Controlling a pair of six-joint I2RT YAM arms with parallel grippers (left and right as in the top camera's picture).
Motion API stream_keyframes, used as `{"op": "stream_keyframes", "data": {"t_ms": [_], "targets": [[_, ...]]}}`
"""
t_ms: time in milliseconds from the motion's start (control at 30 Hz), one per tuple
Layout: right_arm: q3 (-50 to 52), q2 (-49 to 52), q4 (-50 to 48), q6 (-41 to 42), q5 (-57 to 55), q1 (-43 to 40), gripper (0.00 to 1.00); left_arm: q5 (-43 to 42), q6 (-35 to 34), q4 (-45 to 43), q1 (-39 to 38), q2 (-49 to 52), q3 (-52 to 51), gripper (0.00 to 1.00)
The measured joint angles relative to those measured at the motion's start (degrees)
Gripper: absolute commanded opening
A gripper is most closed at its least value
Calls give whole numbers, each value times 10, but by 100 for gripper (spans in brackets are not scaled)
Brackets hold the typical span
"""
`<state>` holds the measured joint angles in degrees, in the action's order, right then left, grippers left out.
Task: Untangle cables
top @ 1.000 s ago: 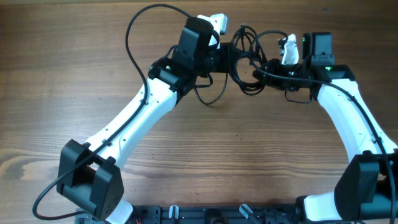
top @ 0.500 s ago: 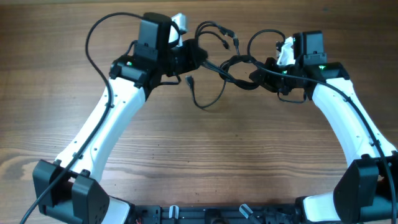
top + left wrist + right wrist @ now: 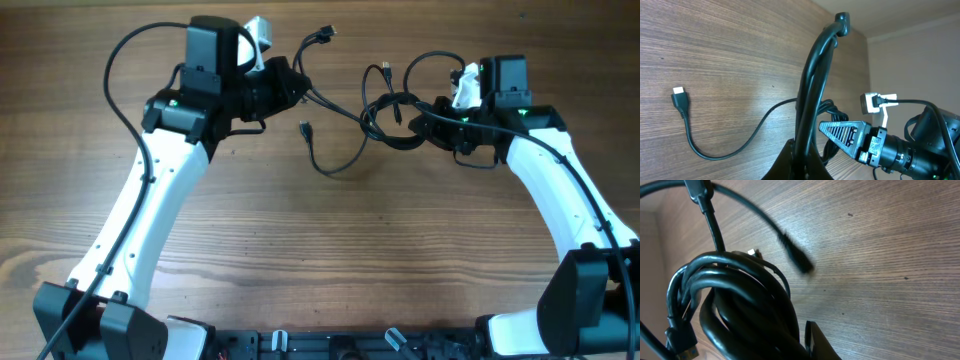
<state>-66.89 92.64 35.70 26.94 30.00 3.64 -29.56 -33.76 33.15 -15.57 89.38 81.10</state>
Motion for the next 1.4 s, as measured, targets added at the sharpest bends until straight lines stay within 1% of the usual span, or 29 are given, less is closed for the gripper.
{"op": "stream_keyframes", "data": {"t_ms": [233,400,533,667,933,1067,1100,1133,1167,1200,1233,1267,1300,1333,1400], "targets": [[1,2,-2,-6,41,1,4,60,8,14,-35,17,7,4],[2,2,-13,-4,86,6,4,74,8,7,-81,61,8,4],[3,2,-29,11,105,36,4,77,4,-36,-126,104,8,4],[4,2,-58,29,129,62,4,77,-7,-53,-164,119,8,4],[16,11,-118,71,146,53,8,87,-22,-46,-167,134,14,4],[20,12,-160,93,174,52,8,85,-22,0,-167,134,22,4],[19,12,-166,96,186,53,8,85,-22,10,-171,137,22,12],[19,13,-168,102,196,54,11,85,-22,20,-173,139,22,14],[19,13,-170,106,203,54,20,85,-22,27,-173,139,22,13],[19,13,-177,108,213,54,26,85,-19,32,-173,139,22,9],[19,13,-183,113,224,54,38,85,-17,34,-173,139,22,5],[19,13,-190,115,231,54,47,83,-14,38,-174,139,22,4],[18,13,-191,114,236,54,54,80,-11,40,-179,141,20,4],[18,13,-189,112,240,54,64,78,-10,40,-183,142,19,4],[18,13,-171,105,228,51,73,68,-10,38,-188,146,16,4]]}}
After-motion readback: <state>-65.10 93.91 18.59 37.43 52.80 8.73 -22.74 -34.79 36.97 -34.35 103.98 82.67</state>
